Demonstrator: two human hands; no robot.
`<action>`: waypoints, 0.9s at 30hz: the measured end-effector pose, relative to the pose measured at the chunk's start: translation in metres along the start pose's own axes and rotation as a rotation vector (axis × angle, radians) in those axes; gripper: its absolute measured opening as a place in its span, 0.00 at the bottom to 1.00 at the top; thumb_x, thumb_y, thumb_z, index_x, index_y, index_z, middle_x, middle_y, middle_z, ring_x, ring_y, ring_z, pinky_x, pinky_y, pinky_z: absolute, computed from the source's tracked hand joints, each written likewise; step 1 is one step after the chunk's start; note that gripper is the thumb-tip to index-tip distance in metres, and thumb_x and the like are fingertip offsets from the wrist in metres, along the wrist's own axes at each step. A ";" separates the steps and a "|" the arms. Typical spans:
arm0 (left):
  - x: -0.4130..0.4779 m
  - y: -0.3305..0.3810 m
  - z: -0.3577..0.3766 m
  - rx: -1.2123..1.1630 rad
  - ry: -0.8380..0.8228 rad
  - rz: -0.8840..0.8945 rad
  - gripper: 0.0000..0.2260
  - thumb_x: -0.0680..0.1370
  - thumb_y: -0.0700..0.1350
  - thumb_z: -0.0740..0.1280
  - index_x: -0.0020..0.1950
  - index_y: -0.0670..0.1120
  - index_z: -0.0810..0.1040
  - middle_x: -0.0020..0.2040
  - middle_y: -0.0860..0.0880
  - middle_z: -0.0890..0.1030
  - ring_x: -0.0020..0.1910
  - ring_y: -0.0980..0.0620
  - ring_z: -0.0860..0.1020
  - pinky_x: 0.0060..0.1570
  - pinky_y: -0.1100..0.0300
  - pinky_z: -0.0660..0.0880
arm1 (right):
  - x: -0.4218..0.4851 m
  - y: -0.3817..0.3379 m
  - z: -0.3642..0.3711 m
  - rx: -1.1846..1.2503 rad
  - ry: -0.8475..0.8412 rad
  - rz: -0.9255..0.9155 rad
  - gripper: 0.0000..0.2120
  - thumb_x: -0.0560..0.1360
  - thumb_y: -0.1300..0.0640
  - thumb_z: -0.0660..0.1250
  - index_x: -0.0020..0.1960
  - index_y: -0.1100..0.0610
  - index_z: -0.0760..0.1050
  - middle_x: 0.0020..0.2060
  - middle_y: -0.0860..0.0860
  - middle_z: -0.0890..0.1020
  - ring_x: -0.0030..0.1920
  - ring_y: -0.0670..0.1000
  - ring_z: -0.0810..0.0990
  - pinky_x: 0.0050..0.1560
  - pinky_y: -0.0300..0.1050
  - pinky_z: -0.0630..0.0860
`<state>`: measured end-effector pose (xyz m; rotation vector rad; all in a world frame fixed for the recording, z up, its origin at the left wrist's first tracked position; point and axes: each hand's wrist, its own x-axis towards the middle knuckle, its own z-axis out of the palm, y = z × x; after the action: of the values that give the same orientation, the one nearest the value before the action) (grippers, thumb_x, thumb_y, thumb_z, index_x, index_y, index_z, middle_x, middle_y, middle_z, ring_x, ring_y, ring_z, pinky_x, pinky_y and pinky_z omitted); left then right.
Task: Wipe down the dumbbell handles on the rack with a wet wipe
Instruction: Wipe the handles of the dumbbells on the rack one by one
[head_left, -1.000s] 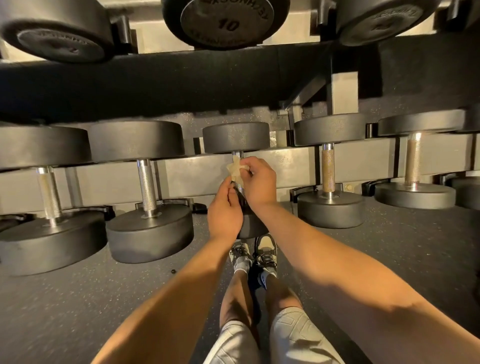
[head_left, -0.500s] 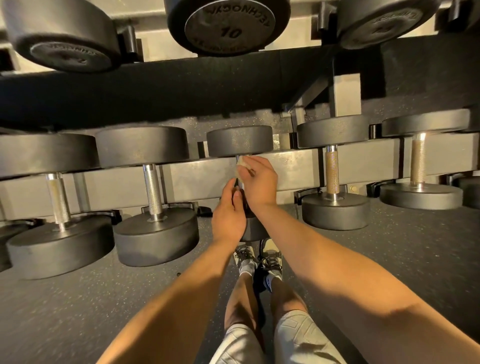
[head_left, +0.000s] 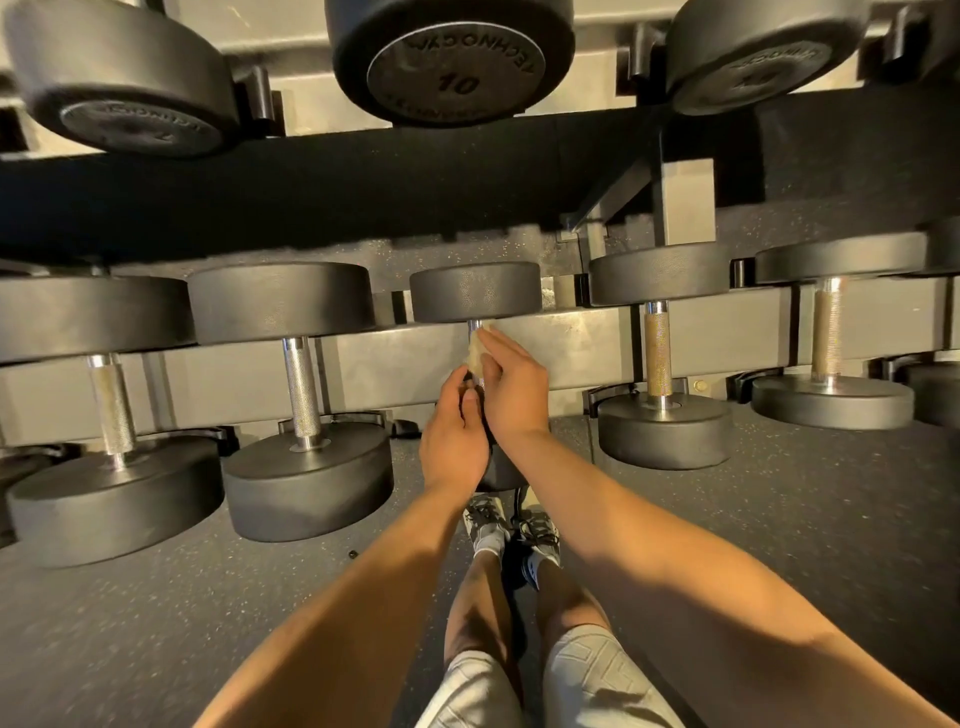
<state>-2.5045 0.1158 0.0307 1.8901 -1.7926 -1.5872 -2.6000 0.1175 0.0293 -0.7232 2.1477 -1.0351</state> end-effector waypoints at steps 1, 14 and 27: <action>0.001 0.000 0.000 -0.005 0.000 -0.001 0.18 0.86 0.54 0.52 0.76 0.65 0.63 0.68 0.51 0.78 0.64 0.48 0.77 0.63 0.52 0.72 | 0.003 -0.003 0.003 0.026 -0.001 0.011 0.18 0.81 0.70 0.60 0.69 0.62 0.76 0.70 0.57 0.75 0.71 0.51 0.71 0.68 0.22 0.57; -0.004 0.000 -0.004 0.043 -0.025 0.115 0.18 0.86 0.49 0.54 0.76 0.56 0.70 0.69 0.52 0.77 0.66 0.51 0.75 0.67 0.55 0.70 | -0.006 0.000 -0.018 -0.039 -0.057 0.214 0.16 0.79 0.67 0.64 0.66 0.58 0.77 0.55 0.55 0.83 0.56 0.53 0.80 0.56 0.36 0.72; -0.012 -0.013 -0.003 -0.016 -0.018 0.056 0.17 0.87 0.49 0.55 0.73 0.50 0.74 0.66 0.49 0.78 0.65 0.51 0.74 0.65 0.59 0.68 | -0.019 0.011 -0.025 -0.229 -0.229 0.409 0.05 0.75 0.61 0.72 0.48 0.52 0.80 0.47 0.52 0.85 0.49 0.52 0.82 0.52 0.47 0.80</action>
<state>-2.4914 0.1275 0.0305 1.8078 -1.8171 -1.5999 -2.6087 0.1482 0.0378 -0.4489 2.1104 -0.4750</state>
